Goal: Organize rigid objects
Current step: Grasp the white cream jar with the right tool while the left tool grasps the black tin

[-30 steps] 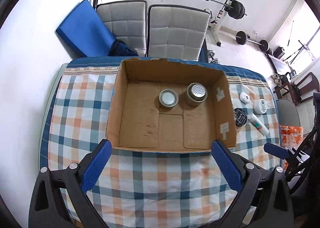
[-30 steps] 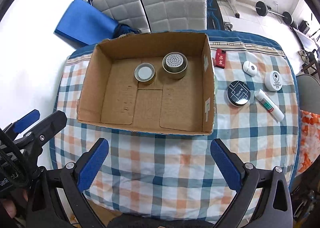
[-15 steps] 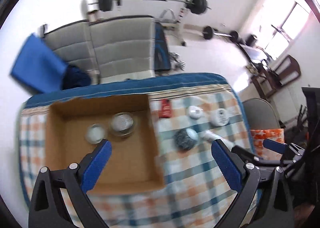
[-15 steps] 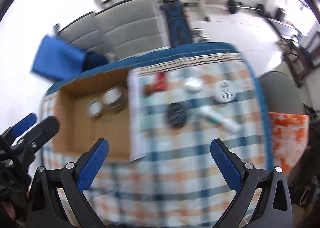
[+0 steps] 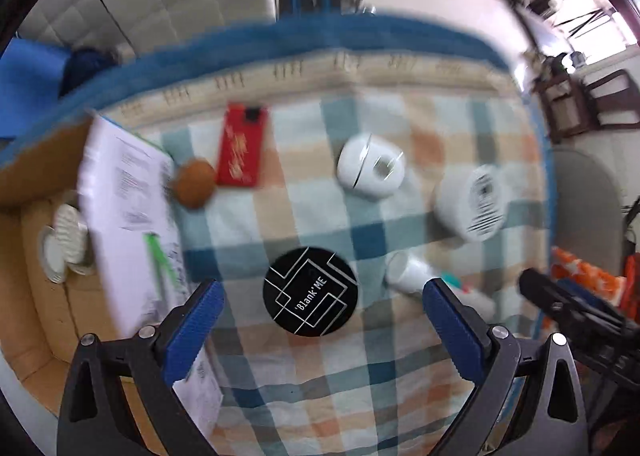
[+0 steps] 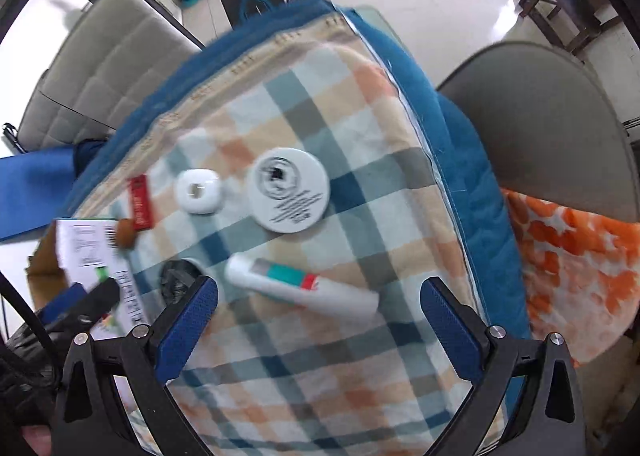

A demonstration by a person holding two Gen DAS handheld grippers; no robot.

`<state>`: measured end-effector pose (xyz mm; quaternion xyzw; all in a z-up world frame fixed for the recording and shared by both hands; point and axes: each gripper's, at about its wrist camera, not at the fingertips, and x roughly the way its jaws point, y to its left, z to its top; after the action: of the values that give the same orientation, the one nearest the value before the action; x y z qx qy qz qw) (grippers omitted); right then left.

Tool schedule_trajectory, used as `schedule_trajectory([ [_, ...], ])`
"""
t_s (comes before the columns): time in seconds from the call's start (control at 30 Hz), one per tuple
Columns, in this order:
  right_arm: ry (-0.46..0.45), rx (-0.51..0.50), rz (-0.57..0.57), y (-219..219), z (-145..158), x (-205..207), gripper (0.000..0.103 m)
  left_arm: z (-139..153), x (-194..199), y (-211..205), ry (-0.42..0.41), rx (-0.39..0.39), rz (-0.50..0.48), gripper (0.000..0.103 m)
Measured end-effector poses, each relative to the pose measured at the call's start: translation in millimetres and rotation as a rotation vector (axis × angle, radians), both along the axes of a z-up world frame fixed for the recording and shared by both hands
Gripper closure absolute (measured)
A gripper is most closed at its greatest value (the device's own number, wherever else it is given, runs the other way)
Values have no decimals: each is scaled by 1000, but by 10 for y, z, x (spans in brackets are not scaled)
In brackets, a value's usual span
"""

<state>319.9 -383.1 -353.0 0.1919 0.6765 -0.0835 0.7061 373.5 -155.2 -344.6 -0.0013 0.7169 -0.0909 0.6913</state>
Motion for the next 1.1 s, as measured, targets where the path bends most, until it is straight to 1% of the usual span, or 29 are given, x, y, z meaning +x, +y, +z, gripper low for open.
schedule_trajectory([
  [0.07,14,3,22,-25,-177,43,0,-211,-17,-42,43,31,-11,1],
  [0.13,26,-12,46,-32,-322,77,0,-415,-48,-70,83,79,-20,1],
  [0.2,28,-15,60,-24,-405,99,0,-560,-72,-81,113,94,-17,1],
  [0.3,29,3,72,-20,-508,147,0,-687,-96,-83,131,99,-7,1],
  [0.37,30,9,78,-15,-558,178,0,-705,-100,-90,110,110,-10,2],
  [0.4,30,10,81,-15,-583,195,0,-698,-104,-99,92,101,-14,11],
  [0.43,30,12,84,-9,-603,212,0,-695,-96,-105,86,101,-17,27],
  [0.47,32,16,88,-2,-629,237,0,-698,-89,-106,86,105,-17,30],
  [0.63,34,13,77,6,-717,323,0,-647,0,-108,70,97,-19,30],
  [0.73,35,22,68,10,-779,396,0,-597,50,-79,51,83,8,30],
  [0.8,30,22,58,29,-824,482,0,-599,98,-75,58,74,18,30],
  [0.83,29,25,55,35,-845,518,1,-632,94,-68,78,78,18,29],
  [0.9,41,32,54,60,-916,596,14,-671,65,-49,104,82,10,29],
  [0.93,58,40,55,78,-964,624,18,-682,59,-38,106,82,8,28],
  [0.97,79,57,53,107,-1020,647,26,-700,58,-52,108,83,4,27],
  [1.0,94,51,58,141,-1053,660,29,-723,38,-82,107,86,1,25],
  [1.03,102,34,67,169,-1072,674,30,-737,21,-91,108,90,-3,22],
  [1.1,101,12,69,206,-1105,700,30,-757,-18,-115,108,99,-21,22],
])
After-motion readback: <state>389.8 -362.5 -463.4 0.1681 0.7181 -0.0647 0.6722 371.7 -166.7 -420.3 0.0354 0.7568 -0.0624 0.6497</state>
